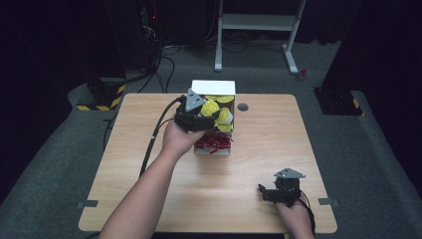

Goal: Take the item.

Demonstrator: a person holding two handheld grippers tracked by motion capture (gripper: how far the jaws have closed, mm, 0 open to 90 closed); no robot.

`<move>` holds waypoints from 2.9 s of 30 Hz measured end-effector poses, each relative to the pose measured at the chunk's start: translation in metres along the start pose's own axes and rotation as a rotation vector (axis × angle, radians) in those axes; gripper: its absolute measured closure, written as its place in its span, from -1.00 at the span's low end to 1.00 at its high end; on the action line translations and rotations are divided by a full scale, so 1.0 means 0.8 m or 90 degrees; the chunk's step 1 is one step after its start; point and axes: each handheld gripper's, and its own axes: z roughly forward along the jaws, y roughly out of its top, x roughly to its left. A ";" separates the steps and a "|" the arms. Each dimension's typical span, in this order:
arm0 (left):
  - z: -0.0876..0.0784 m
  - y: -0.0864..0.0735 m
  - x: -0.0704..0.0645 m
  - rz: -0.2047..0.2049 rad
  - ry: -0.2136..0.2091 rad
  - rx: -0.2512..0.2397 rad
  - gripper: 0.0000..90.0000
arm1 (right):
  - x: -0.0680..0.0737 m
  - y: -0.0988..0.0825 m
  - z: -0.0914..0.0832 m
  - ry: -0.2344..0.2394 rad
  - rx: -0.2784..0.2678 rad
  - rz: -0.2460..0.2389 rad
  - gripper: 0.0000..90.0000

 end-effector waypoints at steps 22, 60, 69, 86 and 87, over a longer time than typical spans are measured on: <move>-0.007 -0.001 -0.005 -0.003 0.004 -0.034 -0.15 | 0.000 -0.001 -0.001 0.001 0.000 -0.001 -0.82; -0.054 0.024 0.009 -0.035 -0.012 -0.088 -0.15 | 0.000 -0.001 -0.001 0.001 -0.001 -0.004 -0.82; -0.071 0.019 0.018 -0.041 -0.005 -0.092 -0.15 | 0.000 -0.001 -0.001 0.001 -0.001 -0.004 -0.82; -0.099 -0.001 0.050 -0.057 0.032 -0.081 -0.14 | 0.000 -0.001 -0.001 0.001 0.000 -0.002 -0.82; -0.101 -0.003 0.052 -0.058 0.034 -0.081 -0.14 | 0.000 -0.001 -0.001 0.001 0.000 -0.002 -0.82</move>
